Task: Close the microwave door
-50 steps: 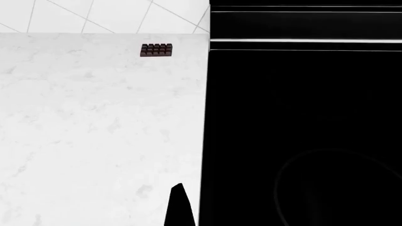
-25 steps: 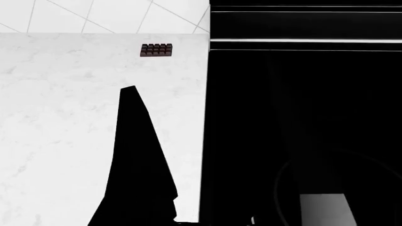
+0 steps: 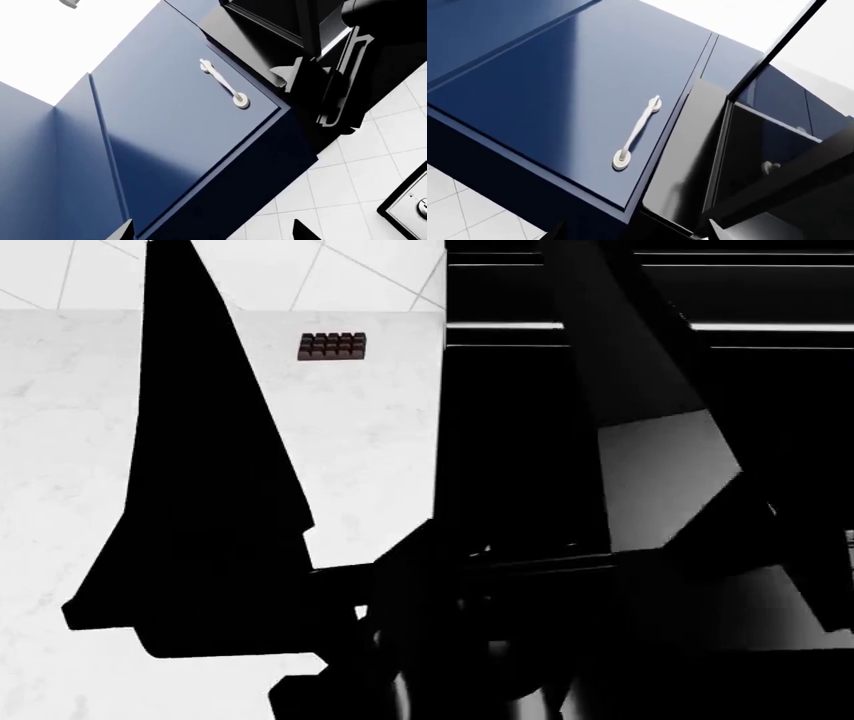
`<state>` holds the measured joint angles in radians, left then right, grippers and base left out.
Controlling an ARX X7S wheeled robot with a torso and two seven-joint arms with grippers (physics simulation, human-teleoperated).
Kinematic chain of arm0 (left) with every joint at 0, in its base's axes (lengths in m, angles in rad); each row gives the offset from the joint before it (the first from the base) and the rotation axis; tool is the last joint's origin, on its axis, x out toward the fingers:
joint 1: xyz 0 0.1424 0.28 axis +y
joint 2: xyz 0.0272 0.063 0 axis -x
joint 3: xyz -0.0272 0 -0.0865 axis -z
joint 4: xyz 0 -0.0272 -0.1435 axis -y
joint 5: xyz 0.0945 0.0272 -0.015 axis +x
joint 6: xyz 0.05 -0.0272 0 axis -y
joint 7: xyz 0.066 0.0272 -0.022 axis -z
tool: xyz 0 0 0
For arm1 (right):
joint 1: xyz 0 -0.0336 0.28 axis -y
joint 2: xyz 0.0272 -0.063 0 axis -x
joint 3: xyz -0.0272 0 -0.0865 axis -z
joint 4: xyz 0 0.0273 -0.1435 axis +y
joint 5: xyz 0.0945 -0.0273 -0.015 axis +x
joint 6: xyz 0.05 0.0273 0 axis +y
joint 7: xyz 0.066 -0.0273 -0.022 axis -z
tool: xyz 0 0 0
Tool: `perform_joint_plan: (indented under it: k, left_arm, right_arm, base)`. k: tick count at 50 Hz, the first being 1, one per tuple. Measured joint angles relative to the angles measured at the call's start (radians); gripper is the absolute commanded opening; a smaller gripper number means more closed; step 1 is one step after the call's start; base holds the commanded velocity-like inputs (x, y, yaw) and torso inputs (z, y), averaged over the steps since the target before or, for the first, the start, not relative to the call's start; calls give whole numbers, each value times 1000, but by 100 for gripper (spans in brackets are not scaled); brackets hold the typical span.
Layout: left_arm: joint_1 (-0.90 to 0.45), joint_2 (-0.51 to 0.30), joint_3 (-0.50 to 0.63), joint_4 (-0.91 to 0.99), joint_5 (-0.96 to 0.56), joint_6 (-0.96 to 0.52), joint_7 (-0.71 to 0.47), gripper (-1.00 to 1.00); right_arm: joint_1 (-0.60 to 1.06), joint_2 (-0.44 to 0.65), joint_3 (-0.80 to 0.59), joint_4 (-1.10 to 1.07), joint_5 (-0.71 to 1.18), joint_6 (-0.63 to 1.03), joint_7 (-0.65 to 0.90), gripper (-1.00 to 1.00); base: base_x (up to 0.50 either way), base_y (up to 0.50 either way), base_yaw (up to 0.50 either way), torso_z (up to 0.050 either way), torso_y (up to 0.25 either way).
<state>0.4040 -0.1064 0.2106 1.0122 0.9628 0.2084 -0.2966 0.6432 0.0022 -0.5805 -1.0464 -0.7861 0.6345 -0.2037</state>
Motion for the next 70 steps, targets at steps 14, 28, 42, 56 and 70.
perform_joint_plan:
  k: [14, 28, 42, 56, 70]
  left_arm:
    - [0, -7, 0, -2, -2, -6, -8, 100]
    - [-10, -6, 12, -6, 3, -13, 0, 100]
    - [-15, -14, 21, -11, 4, -16, -2, 100]
    - [-20, -23, 31, -17, -2, -20, -4, 100]
    - [-23, -26, 39, -13, 0, -26, -2, 100]
  right_arm:
    - [253, -2, -72, 0, -41, 196, -51, 100]
    - [450, -2, -90, -1, -122, 376, -135, 100]
    - [627, -1, -132, 0, -218, 579, -227, 100]
    - [838, 2, -99, 44, -92, 709, -188, 100]
    - [924, 8, 43, 147, 142, 691, -56, 100]
  base:
    - [0, 0, 0, 0, 0]
    - [0, 0, 0, 0, 0]
    - [0, 0, 0, 0, 0]
    - [0, 0, 0, 0, 0]
    - [0, 0, 0, 0, 0]
